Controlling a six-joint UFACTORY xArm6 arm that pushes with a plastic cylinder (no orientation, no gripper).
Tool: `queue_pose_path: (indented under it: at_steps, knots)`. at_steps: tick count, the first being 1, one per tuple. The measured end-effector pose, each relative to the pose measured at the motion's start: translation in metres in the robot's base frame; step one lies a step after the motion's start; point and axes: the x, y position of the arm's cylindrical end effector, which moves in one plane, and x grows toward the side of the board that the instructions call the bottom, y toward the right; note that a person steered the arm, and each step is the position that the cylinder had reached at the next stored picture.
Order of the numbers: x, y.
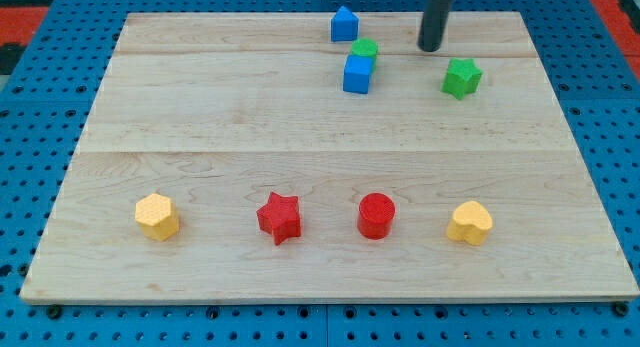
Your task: Nudge the blue triangle up a bit
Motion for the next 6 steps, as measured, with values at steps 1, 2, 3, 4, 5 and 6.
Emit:
queue_pose_path:
  at_steps: [1,2,3,4,5,6]
  knots:
    - [0.0,-0.072]
    - [0.003,-0.154]
    - [0.009,-0.194]
    - [0.009,-0.179]
    - [-0.007,-0.115]
    - [-0.047,-0.062]
